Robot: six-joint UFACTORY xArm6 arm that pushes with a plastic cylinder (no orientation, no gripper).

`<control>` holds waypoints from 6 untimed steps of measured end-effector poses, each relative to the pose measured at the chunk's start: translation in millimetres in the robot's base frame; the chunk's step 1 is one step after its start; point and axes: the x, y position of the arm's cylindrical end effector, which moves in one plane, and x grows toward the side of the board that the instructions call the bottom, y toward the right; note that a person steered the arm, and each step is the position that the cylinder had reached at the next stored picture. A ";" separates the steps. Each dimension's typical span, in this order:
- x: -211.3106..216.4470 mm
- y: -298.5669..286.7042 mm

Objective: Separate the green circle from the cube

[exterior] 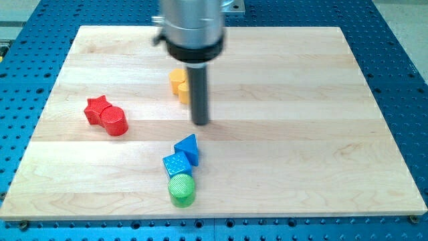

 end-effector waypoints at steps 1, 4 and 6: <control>39.8 33.8; 116.4 6.8; 116.9 -55.7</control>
